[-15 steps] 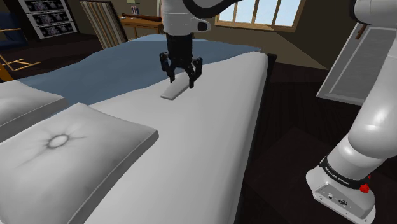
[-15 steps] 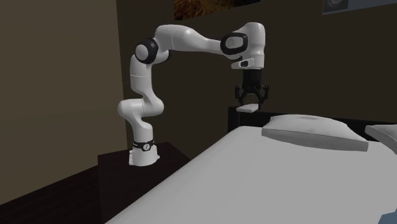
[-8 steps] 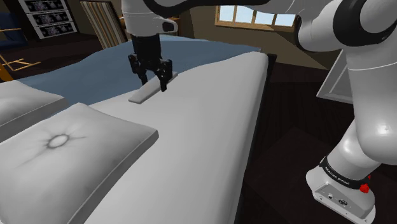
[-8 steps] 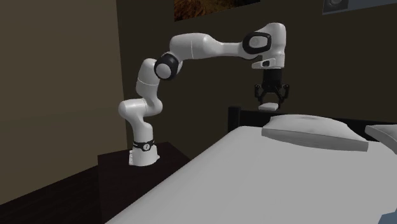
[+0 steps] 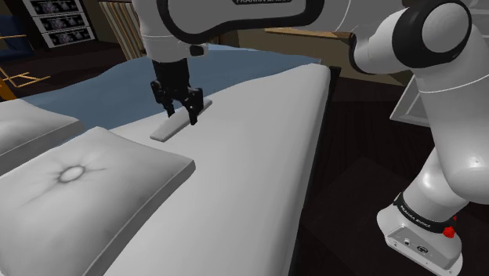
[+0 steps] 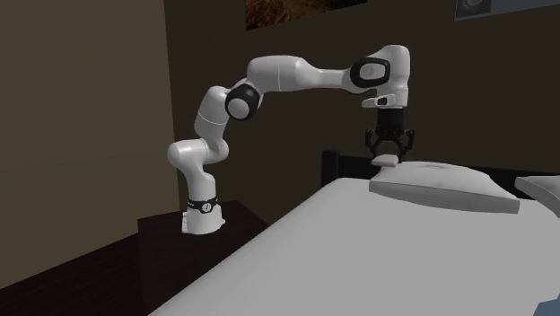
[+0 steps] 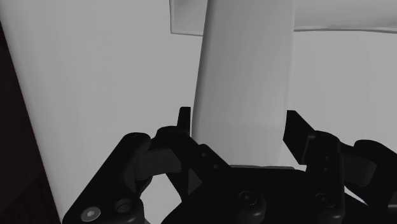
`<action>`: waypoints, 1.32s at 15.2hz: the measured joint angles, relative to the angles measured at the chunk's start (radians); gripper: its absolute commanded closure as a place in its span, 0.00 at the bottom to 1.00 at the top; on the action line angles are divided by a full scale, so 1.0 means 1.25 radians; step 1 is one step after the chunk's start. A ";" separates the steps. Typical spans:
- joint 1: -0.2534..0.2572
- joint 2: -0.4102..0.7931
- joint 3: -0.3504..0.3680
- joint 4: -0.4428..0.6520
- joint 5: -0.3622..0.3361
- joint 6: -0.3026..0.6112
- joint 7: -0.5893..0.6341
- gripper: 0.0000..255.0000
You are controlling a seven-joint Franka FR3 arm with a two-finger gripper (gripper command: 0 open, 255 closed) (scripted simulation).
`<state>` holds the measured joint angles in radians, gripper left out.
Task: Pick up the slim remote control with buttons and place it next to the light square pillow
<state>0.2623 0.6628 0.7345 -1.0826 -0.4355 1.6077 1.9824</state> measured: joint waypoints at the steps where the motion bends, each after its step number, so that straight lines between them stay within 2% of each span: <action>1: -0.006 -0.002 0.001 -0.019 0.001 0.015 0.003 1.00; 13: -0.042 0.000 -0.003 -0.152 -0.007 0.140 0.022 1.00; 20: -0.048 0.018 -0.011 -0.203 -0.021 0.203 0.034 1.00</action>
<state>0.2026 0.6853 0.7205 -1.3365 -0.4617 1.8621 2.0246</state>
